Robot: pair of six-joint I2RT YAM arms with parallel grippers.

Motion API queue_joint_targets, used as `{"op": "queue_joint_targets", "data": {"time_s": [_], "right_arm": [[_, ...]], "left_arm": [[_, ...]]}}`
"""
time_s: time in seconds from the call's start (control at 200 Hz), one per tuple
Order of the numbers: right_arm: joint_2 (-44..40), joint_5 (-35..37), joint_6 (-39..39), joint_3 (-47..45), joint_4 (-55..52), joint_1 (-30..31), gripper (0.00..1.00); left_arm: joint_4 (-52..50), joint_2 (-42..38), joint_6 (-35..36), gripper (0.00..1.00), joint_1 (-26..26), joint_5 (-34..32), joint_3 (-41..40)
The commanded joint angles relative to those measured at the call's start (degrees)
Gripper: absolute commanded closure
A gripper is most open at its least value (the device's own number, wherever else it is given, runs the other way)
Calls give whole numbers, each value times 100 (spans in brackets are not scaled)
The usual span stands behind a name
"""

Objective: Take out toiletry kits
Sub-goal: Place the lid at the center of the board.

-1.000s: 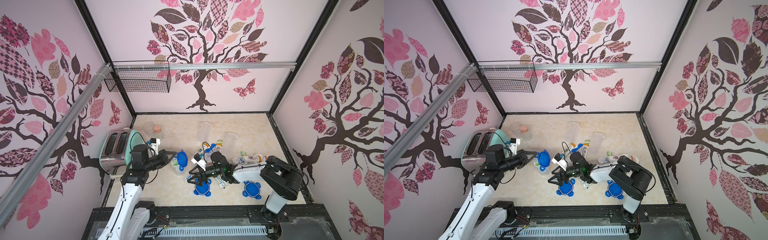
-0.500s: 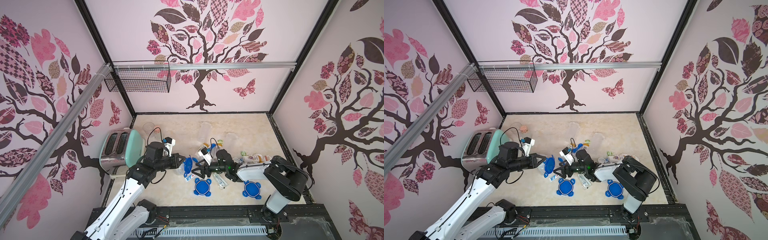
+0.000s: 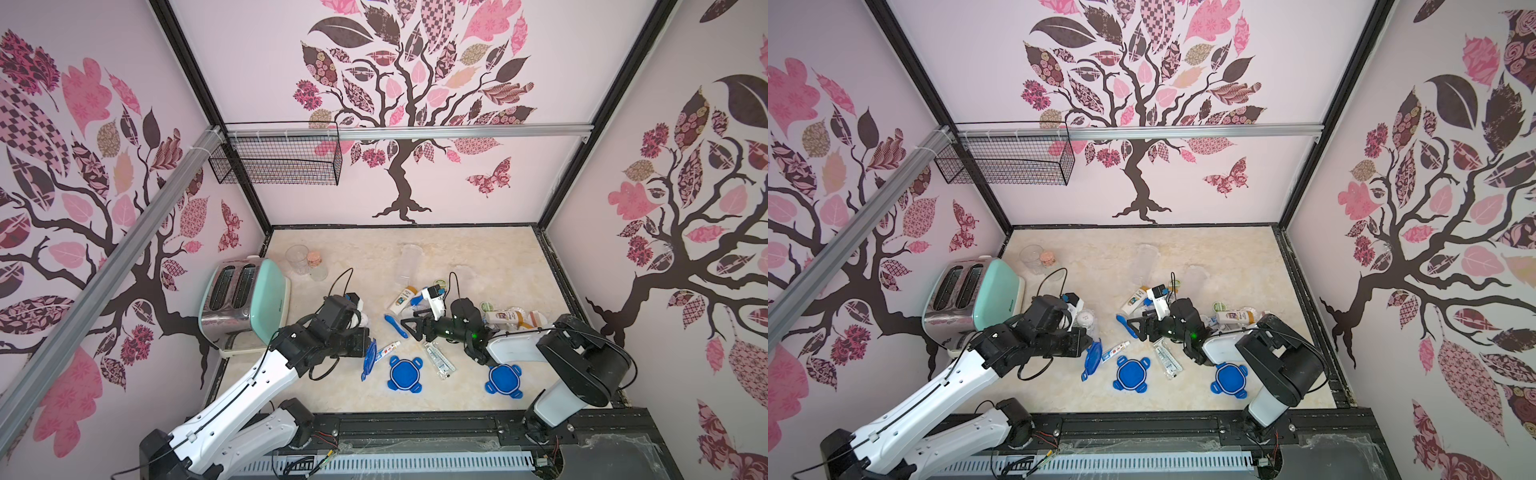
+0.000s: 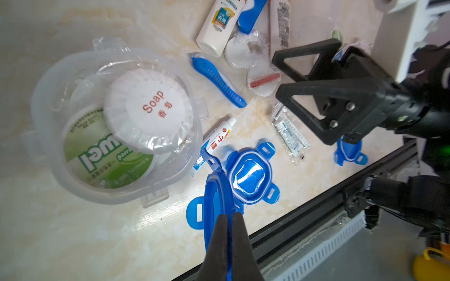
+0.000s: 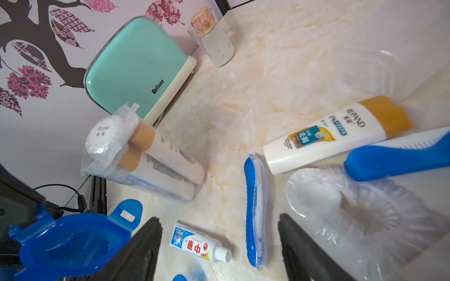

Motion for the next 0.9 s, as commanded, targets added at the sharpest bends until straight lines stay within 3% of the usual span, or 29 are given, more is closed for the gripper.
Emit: {"op": "queue_joint_targets", "data": {"time_s": [0.0,0.54,0.74,0.895], "right_arm": [[-101,124,-2,-16,94,29,22],[-341,225,-80,-72,-13,29,21],[-389,234,-94,-98,-25,29,21],[-363,190,-67,-98,10,30,20]], "left_arm": [[-498,103,-488,100,-346,-1125,-27],[-826,710,-1668,100,-1652,-2325,-388],[-533,940,-1514,100,-1721,-2255,-535],[-413,1134,-1495,93,-1740,-2065,-600]]}}
